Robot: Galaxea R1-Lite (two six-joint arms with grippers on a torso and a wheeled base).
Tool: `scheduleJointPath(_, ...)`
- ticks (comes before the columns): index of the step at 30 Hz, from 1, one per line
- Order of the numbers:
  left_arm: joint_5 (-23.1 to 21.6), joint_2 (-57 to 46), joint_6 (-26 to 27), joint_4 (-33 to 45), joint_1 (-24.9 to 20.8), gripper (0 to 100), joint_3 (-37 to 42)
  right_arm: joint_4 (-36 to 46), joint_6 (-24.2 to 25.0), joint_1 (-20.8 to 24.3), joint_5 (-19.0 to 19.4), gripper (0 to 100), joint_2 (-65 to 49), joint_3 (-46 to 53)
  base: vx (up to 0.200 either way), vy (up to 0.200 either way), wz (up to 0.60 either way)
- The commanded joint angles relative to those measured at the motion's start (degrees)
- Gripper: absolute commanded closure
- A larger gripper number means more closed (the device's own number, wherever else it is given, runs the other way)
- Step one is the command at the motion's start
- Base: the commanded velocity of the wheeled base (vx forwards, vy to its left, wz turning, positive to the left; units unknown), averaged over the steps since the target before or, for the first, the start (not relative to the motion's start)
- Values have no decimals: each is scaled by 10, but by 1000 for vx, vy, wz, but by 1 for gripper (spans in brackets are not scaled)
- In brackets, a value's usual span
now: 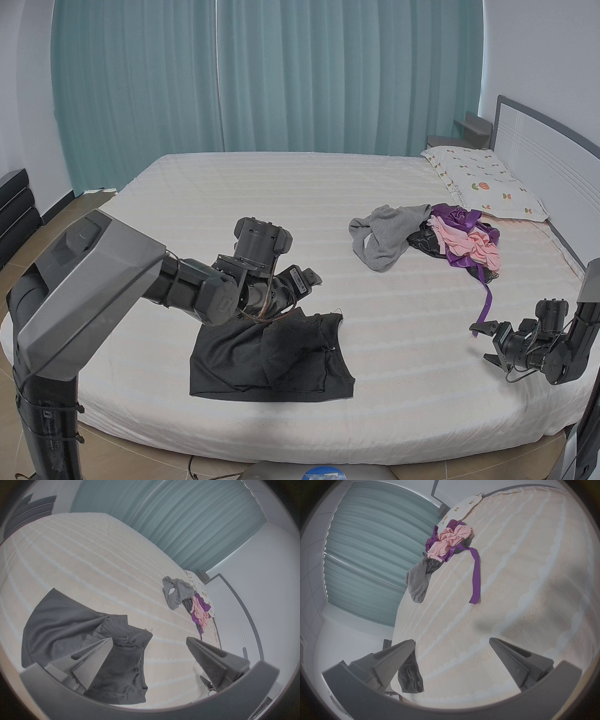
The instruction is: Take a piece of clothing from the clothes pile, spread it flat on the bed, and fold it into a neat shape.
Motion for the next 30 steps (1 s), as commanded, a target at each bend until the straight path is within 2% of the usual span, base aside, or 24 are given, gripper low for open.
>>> scheduleJointPath(1, -6, -51, -16, -3, 29, 0, 47, 0, 0, 1, -1, 0, -1, 0, 0, 0, 0)
scheduleJointPath(5, -14, -73, -64, -7, 56, 0, 88, 0, -2, 10, -6, 0, -5, -2, 0, 0, 0)
scheduleJointPath(8, -53, -89, -87, -8, 81, 0, 123, 0, -7, 28, -20, 0, -8, -2, 0, 133, 0)
scheduleJointPath(12, -100, -118, -91, -26, 113, 0, 195, 1, -26, 76, -79, 0, -7, -8, 0, 200, 0)
scheduleJointPath(14, -116, -124, -96, -63, 127, 0, 235, 2, -40, 108, -112, 0, -7, -14, 0, 200, 0)
scheduleJointPath(15, -118, -124, -97, -70, 129, 0, 241, 2, -42, 113, -115, 0, -8, -16, 0, 200, 0)
scheduleJointPath(17, -131, -125, -114, -139, 148, 0, 295, 11, -47, 164, -156, 0, -17, -37, 0, 200, 0)
scheduleJointPath(18, -131, -125, -114, -139, 148, 0, 295, 11, -47, 164, -156, 0, -17, -37, 0, 200, 0)
scheduleJointPath(19, -139, -122, -127, -187, 159, 0, 329, 33, -49, 200, -184, 0, -25, -61, 0, 200, 0)
scheduleJointPath(22, -160, -116, -149, -253, 170, 0, 373, 113, -49, 256, -215, 0, -39, -118, 0, 200, 0)
scheduleJointPath(25, -171, -109, -152, -289, 176, 0, 400, 179, -48, 298, -237, 0, -39, -169, 0, 200, 0)
scheduleJointPath(30, -181, -95, -150, -308, 184, 0, 420, 240, -50, 357, -270, 0, -30, -229, 0, 200, 0)
